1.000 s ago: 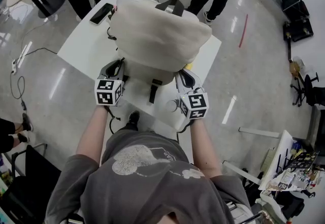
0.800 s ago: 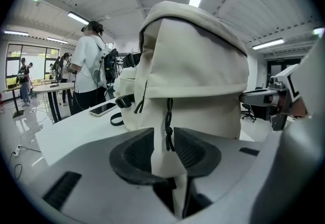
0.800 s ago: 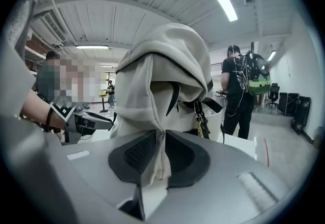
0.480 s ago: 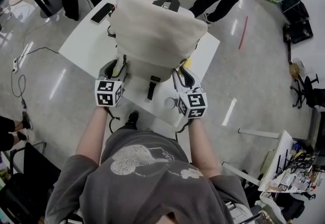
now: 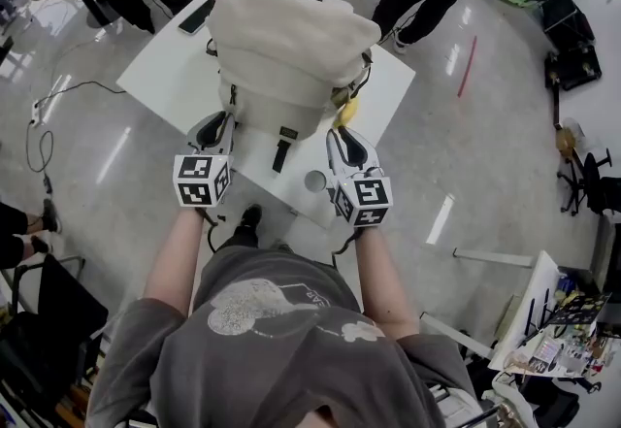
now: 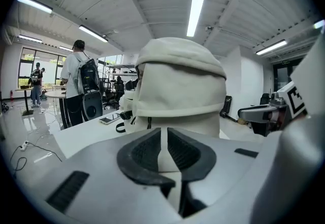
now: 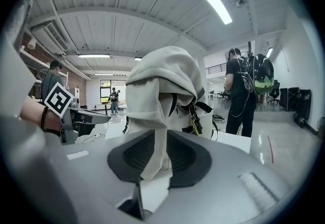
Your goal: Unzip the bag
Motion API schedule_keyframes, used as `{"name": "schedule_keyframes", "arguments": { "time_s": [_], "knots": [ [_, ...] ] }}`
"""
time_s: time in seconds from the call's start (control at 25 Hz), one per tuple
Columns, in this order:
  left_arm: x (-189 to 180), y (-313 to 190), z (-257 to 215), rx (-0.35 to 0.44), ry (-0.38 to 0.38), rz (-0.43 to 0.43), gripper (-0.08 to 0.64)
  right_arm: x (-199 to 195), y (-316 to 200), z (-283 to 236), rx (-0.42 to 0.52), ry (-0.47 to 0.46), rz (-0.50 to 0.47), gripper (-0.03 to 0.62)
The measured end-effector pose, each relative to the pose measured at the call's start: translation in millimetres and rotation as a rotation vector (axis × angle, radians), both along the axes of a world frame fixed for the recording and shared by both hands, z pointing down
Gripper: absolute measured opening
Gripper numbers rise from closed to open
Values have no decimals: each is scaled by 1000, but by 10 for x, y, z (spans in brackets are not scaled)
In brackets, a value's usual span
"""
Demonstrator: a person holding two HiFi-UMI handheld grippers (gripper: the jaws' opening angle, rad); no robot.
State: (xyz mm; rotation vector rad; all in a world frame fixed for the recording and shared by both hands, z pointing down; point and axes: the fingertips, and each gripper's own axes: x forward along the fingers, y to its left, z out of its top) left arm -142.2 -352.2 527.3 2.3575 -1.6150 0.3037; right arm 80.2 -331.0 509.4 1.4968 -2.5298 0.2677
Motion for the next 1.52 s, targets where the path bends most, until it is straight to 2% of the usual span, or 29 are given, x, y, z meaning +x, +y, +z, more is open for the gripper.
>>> {"name": "schedule_keyframes", "arguments": {
  "time_s": [0.24, 0.48, 0.76, 0.96, 1.12, 1.24, 1.52],
  "knots": [
    [279, 484, -238, 44, 8, -25, 14, 174, 364, -153, 44, -48, -19, 2],
    [393, 1031, -375, 68, 5, -69, 8, 183, 724, -87, 40, -49, -102, 0],
    [452, 1510, -448, 57, 15, -115, 8, 153, 1073, 37, 10, -81, -161, 0],
    [505, 1683, -418, 51, 32, -134, 8, 204, 1158, 110, -11, -92, -161, 0],
    [447, 1795, -457, 68, 20, -135, 8, 63, 1221, 64, -5, -98, -185, 0],
    [405, 1924, -465, 72, 40, -146, 8, -9, 1305, 21, 1, -98, -187, 0],
    [321, 2555, -481, 63, 69, -131, 8, -237, 1842, -47, 5, -91, -174, 0]
  ]
}}
